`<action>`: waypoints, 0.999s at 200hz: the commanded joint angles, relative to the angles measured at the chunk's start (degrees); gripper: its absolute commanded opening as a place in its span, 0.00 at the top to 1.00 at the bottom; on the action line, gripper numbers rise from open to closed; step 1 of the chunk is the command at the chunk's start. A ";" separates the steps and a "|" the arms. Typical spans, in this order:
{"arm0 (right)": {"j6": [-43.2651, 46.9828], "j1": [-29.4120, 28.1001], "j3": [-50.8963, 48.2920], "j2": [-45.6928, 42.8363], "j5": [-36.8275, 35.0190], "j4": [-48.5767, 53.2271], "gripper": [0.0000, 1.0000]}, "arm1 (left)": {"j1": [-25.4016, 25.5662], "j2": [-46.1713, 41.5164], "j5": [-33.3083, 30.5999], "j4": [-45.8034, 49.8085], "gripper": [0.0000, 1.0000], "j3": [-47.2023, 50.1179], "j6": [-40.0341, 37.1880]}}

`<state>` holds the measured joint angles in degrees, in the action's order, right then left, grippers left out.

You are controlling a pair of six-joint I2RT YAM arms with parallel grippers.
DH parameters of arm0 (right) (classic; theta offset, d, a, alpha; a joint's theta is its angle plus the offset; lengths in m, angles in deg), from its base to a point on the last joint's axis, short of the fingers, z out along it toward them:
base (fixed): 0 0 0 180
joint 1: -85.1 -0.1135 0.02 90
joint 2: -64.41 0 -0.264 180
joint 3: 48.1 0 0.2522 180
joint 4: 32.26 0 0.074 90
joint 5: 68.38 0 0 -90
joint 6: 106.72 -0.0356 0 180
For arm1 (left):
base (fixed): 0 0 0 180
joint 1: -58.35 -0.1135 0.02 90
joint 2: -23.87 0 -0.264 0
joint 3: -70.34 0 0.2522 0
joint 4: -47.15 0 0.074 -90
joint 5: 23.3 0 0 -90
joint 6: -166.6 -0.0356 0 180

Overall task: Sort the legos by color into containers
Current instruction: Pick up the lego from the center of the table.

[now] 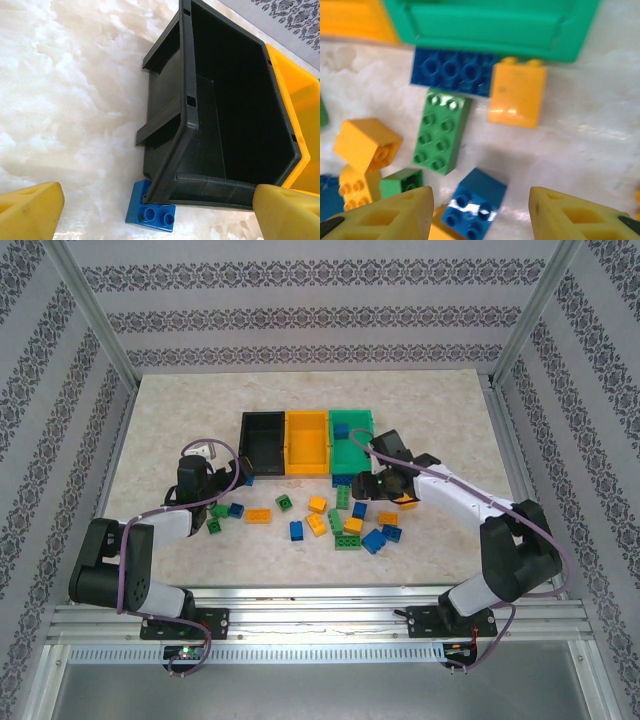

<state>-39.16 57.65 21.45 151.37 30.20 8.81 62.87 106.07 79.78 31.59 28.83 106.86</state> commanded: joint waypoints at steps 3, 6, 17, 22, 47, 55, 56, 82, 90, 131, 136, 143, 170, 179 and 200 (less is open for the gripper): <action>-2.08 -3.56 1.87 3.65 0.00 -1.38 0.46 | 0.66 0.33 0.60 -1.19 0.03 -0.90 -0.07; -2.16 -3.84 2.55 4.48 -0.11 -1.42 0.46 | 0.62 0.30 0.69 -1.22 0.03 -0.93 -0.03; -2.26 -4.84 4.82 7.47 -1.12 -1.40 0.46 | 0.59 -0.01 0.77 -1.18 0.03 -0.83 -0.11; -2.27 -5.42 6.24 8.98 -2.11 -0.94 0.46 | 0.66 -0.25 0.66 -1.19 0.03 -0.77 -0.19; -2.48 -6.77 11.09 15.35 -4.96 0.87 0.46 | 0.67 -1.45 -0.52 -0.76 0.02 -0.18 -0.64; -2.82 -6.93 11.77 16.65 -5.24 1.07 0.46 | 0.60 -1.83 -0.66 -0.46 0.02 -0.10 -0.70; -2.80 -6.93 11.83 16.74 -5.28 1.12 0.46 | 0.64 -1.84 -0.67 -0.47 0.02 -0.02 -0.72; -3.00 -7.17 12.50 19.26 -6.06 1.91 0.46 | 0.67 -2.38 -0.81 -0.51 0.01 0.23 -0.92; -3.14 -7.18 12.50 19.89 -6.10 2.04 0.46 | 0.63 -2.31 -0.87 -0.52 0.01 0.15 -0.99; -3.69 -7.83 13.01 22.17 -6.91 2.04 0.50 | 0.63 -2.04 -1.01 -0.82 0.00 0.23 -0.82; -3.70 -7.97 13.22 22.51 -7.23 2.25 0.51 | 0.66 -2.16 -0.98 -0.84 0.00 0.24 -0.90; -3.54 -8.02 13.60 22.92 -7.43 2.75 0.53 | 0.66 -2.23 -1.02 -0.83 0.00 0.24 -0.89; -3.22 -8.41 13.84 23.00 -7.39 3.27 0.64 | 0.63 -2.29 -1.13 -1.28 0.00 0.54 -0.77; -3.22 -8.49 13.74 22.67 -7.50 3.50 0.70 | 0.66 -2.17 -1.05 -1.37 0.00 0.46 -0.72; -3.35 -8.48 12.86 20.11 -7.14 2.84 0.73 | 0.65 -2.34 -1.12 -1.44 0.00 0.61 -0.69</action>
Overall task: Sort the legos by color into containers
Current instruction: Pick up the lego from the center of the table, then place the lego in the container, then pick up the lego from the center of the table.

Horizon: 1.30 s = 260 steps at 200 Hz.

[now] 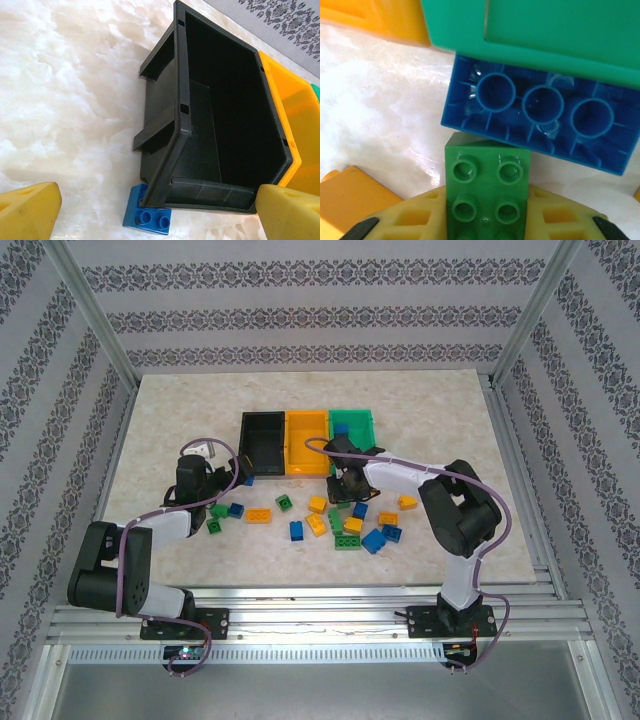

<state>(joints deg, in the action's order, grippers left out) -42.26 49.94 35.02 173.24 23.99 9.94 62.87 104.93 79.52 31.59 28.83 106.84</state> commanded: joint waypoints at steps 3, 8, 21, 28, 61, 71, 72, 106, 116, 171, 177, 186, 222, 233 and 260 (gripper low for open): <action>-0.27 -0.79 -0.72 -2.12 -0.81 1.69 0.73 | 0.65 -1.21 -0.86 -1.44 0.00 0.66 -0.70; -0.18 -0.77 -0.64 -2.79 -0.74 1.70 0.73 | 0.66 -1.23 -0.88 -1.60 0.00 0.75 -0.63; -0.11 -0.87 -0.42 -4.79 -0.90 1.55 0.73 | 0.67 -1.26 -0.78 -1.72 0.00 0.73 -0.62; -0.05 -0.84 -0.23 -5.84 -0.88 1.24 0.74 | 0.64 -1.27 -0.69 -1.77 0.00 0.82 -0.62; 0.27 -0.81 3.68 -8.64 0.63 -0.36 0.74 | 0.65 -1.97 -1.83 -2.93 0.00 1.80 -0.18; 0.46 -0.79 5.71 -8.11 1.08 -1.16 0.74 | 0.67 -2.32 -1.74 -3.08 0.00 2.00 -0.14; 0.47 -0.75 5.96 -7.98 1.11 -1.23 0.74 | 0.63 -2.36 -1.74 -3.05 0.00 2.00 -0.11; 2.71 0.07 18.05 -0.45 2.03 0.73 0.73 | 0.60 -2.26 -1.80 -2.83 0.00 1.83 -0.29; 2.93 0.64 21.23 1.70 2.70 0.80 0.73 | 0.60 -2.31 -1.47 -2.85 0.00 1.84 -0.29; 3.50 2.03 28.65 5.89 5.04 1.29 0.46 | 0.60 -2.64 -1.79 -2.48 0.00 1.84 -0.62; 3.48 1.99 27.79 5.33 5.17 1.25 0.46 | 0.62 -2.54 -1.90 -2.39 0.00 1.89 -0.62; 3.61 1.70 25.80 4.08 5.04 1.14 0.46 | 0.65 -2.41 -1.94 -2.57 0.00 1.91 -0.47; 3.42 0.76 15.40 -2.40 3.76 -0.28 0.47 | 0.67 -2.12 -1.42 -3.12 0.00 1.92 -0.14; 3.45 0.29 12.55 -4.23 4.17 -0.19 0.47 | 0.67 -1.94 -1.52 -3.49 0.00 2.01 0.21; 3.60 -1.84 6.31 -7.25 3.39 0.27 0.47 | 0.60 -1.63 -0.52 -3.80 0.00 1.91 0.50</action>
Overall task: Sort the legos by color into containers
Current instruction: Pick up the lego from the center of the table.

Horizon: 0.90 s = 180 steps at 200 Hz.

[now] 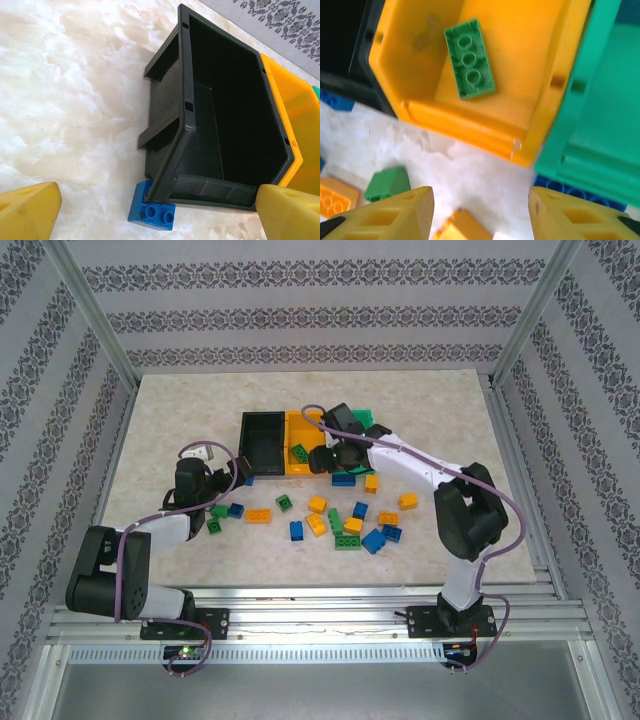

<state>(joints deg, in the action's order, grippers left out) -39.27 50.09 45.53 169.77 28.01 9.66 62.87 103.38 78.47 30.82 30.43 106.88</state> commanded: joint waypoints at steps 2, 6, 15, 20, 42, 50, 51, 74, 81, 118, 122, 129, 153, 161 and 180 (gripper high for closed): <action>0.58 -2.13 -4.55 -3.83 -0.43 0.57 0.47 | 0.65 -0.04 0.47 -3.11 0.00 0.36 0.54; 0.69 -2.40 -5.14 -4.01 -0.06 0.58 0.47 | 0.59 0.03 0.33 -3.11 0.00 0.41 0.56; 1.06 -3.29 -6.21 -4.19 0.98 0.35 0.47 | 0.63 0.15 0.34 -3.24 0.00 0.44 0.73; 1.66 -3.90 -6.66 -4.12 1.45 0.00 0.46 | 0.63 0.26 0.55 -3.36 0.00 0.48 0.86; 4.63 -6.81 -5.02 -0.95 1.67 1.54 0.46 | 0.66 0.35 1.03 -3.50 0.00 0.41 0.92; 5.81 -7.77 -3.33 0.97 1.10 3.28 0.45 | 0.63 0.37 0.53 -3.47 0.00 0.41 0.99; 5.96 -7.83 -3.11 1.20 1.00 3.47 0.45 | 0.65 0.38 0.49 -3.48 0.00 0.45 1.04; 8.88 -9.86 -0.67 5.08 -3.55 5.69 0.44 | 0.55 1.08 0.35 -3.32 0.00 0.36 1.09; 9.30 -9.91 -0.36 5.96 -4.44 5.83 0.44 | 0.58 1.08 0.64 -3.17 0.00 0.19 1.03; 10.34 -9.82 0.65 8.49 -4.92 6.20 0.44 | 0.50 0.57 0.47 -3.07 0.00 0.47 0.92; 10.31 -9.86 0.75 8.73 -4.63 6.22 0.45 | 0.58 0.48 0.50 -3.05 0.00 0.47 0.85; 10.33 -9.82 0.93 9.39 -3.99 6.37 0.45 | 0.54 0.14 0.34 -3.08 0.00 0.50 0.74; 9.99 -10.24 0.54 10.69 -2.89 6.11 0.48 | 0.39 -0.03 -0.37 -2.97 0.00 0.69 0.25; 9.81 -10.29 0.28 10.99 -2.75 5.94 0.48 | 0.09 -0.49 -0.67 -1.92 0.01 0.58 -0.21; 9.15 -10.42 -0.28 11.05 -2.48 5.64 0.50 | -0.16 -2.17 -2.93 -0.96 0.01 1.06 -0.65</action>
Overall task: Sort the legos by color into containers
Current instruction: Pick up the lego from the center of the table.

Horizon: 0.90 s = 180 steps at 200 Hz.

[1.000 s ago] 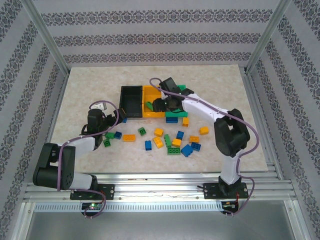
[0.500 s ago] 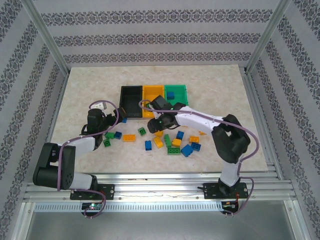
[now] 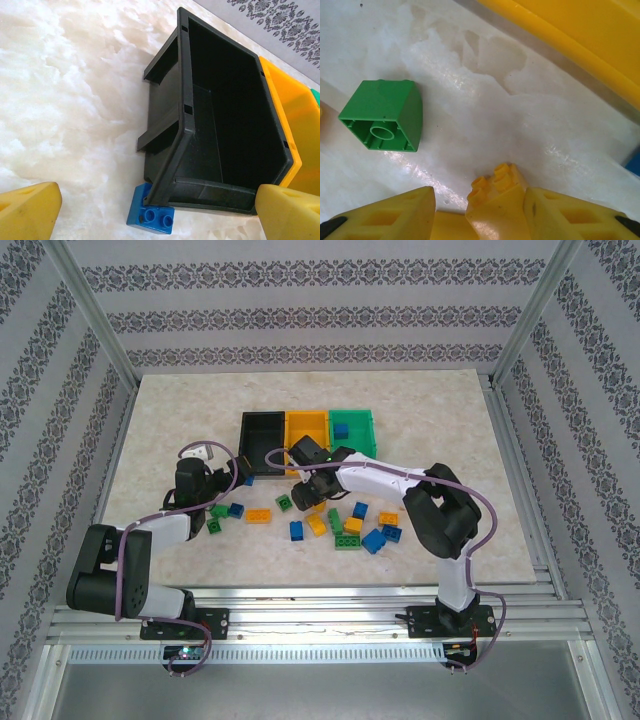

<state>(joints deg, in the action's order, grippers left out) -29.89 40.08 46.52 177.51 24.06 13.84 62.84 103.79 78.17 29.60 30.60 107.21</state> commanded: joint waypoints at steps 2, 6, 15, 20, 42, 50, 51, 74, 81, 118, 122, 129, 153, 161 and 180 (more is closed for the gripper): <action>-0.26 -0.46 -1.35 3.28 1.46 1.43 0.50 | -0.11 -2.69 -2.73 0.04 0.01 1.03 -0.99; -0.36 -0.45 -1.57 3.10 1.45 1.33 0.50 | -0.10 -2.83 -2.93 -0.29 0.01 1.41 -0.91; -0.45 -0.43 -2.11 2.70 1.31 1.00 0.50 | -0.10 -3.05 -2.84 -1.29 0.01 1.88 -0.73; -0.45 -0.43 -2.42 2.40 1.11 0.84 0.51 | -0.11 -3.10 -2.62 -1.58 0.01 1.97 -0.73; -0.03 -0.40 -2.08 2.14 1.18 2.16 0.46 | -0.18 -3.28 -2.69 -0.55 0.00 1.56 -1.07; 0.07 -0.58 -2.01 1.87 0.63 2.42 0.44 | -0.20 -3.36 -2.91 -0.57 0.01 1.65 -0.95; 0.07 -0.54 -2.02 1.78 0.55 2.49 0.43 | -0.19 -3.32 -2.88 -0.63 0.01 1.69 -0.93; 0.25 -0.39 -2.33 0.07 -1.86 2.64 0.40 | -0.18 -3.71 -1.98 -1.10 0.01 1.88 -0.63; 0.03 -0.19 -1.98 -0.43 -1.93 2.94 0.40 | -0.18 -3.93 -2.10 -0.99 0.01 1.91 -0.73; -0.49 -0.45 0.69 -3.32 -2.78 4.80 0.40 | -0.18 -3.59 -1.90 -1.96 0.01 2.26 -0.42; -0.54 -0.34 0.70 -3.60 -3.05 4.76 0.40 | -0.18 -3.55 -2.00 -1.81 0.01 2.21 -0.51; -0.67 -0.06 0.70 -4.04 -3.52 4.82 0.40 | -0.18 -3.55 -2.28 -1.81 0.01 2.24 -0.55; -0.55 1.14 -0.62 -3.89 -4.25 4.86 0.40 | -0.22 -3.42 -2.00 -2.11 0.01 2.35 -0.20; -0.58 1.57 -1.00 -3.39 -3.97 4.85 0.40 | -0.19 -3.45 -1.88 -2.00 0.01 2.25 -0.29; -0.73 1.40 -1.62 -2.17 -3.37 4.90 0.40 | -0.19 -3.14 -2.37 -2.24 0.01 2.41 0.01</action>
<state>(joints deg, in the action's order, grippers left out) -30.00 41.13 46.13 175.12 21.81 16.92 62.84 101.13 76.29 29.40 32.26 107.08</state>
